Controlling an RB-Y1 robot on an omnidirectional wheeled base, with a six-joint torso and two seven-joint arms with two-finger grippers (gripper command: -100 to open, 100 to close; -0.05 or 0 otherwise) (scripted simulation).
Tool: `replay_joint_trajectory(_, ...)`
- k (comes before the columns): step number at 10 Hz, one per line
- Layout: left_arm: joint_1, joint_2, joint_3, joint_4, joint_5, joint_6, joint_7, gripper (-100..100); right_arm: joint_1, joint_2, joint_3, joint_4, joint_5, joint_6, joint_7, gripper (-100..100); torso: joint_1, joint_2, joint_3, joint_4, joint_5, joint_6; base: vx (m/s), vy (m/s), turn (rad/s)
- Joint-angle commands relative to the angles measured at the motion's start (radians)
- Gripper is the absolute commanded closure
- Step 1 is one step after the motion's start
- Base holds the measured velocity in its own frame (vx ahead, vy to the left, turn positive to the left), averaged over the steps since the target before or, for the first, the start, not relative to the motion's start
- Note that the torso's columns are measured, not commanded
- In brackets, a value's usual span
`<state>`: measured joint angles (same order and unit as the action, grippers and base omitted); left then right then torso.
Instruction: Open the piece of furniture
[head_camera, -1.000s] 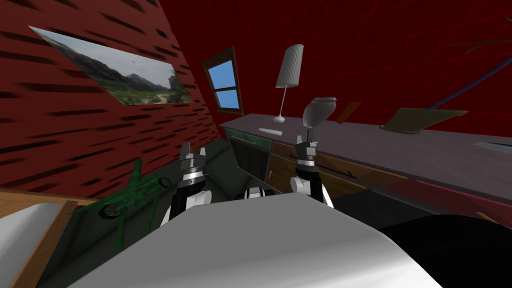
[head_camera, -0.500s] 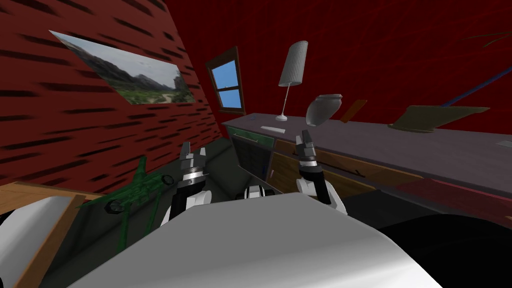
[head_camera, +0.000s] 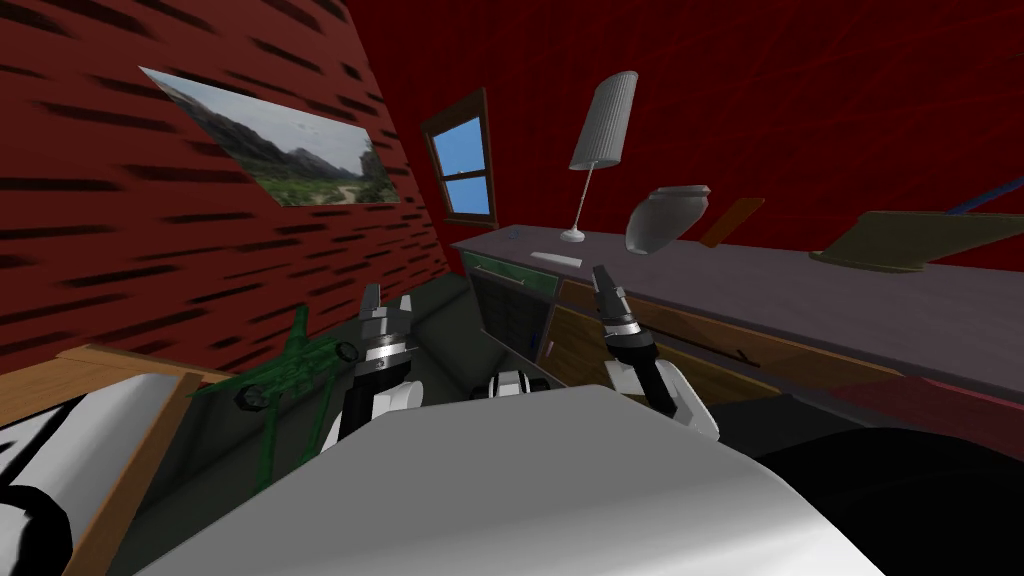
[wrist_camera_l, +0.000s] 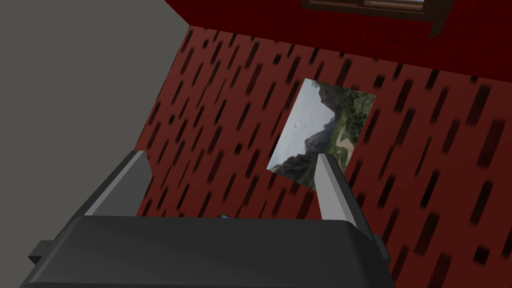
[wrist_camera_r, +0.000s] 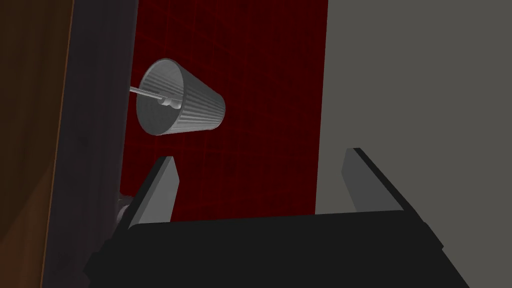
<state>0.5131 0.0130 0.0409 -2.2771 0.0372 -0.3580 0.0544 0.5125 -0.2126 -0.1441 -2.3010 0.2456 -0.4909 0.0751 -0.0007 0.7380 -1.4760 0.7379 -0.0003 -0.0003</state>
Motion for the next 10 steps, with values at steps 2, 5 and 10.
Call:
replay_joint_trajectory(2,0.000,0.000,0.000,0.000,0.000,0.000,0.000,0,0.024,-0.040,-0.041,-0.010,0.104,-0.011,0.012,-100,0.000,0.000,0.000,0.000,0.000,0.000,0.001,0.030,0.054)
replay_joint_trajectory(5,0.000,0.000,0.000,0.000,0.000,0.000,0.000,0,0.035,-0.053,-0.058,-0.014,0.162,-0.015,0.017,-100,0.001,0.000,0.000,0.000,0.000,0.000,0.001,0.026,0.059)
replay_joint_trajectory(10,0.000,0.000,0.000,0.000,0.000,0.000,0.000,0,0.067,-0.092,-0.114,-0.029,0.301,-0.029,0.033,-100,0.001,0.000,0.000,0.000,0.000,0.000,0.003,0.031,0.067)
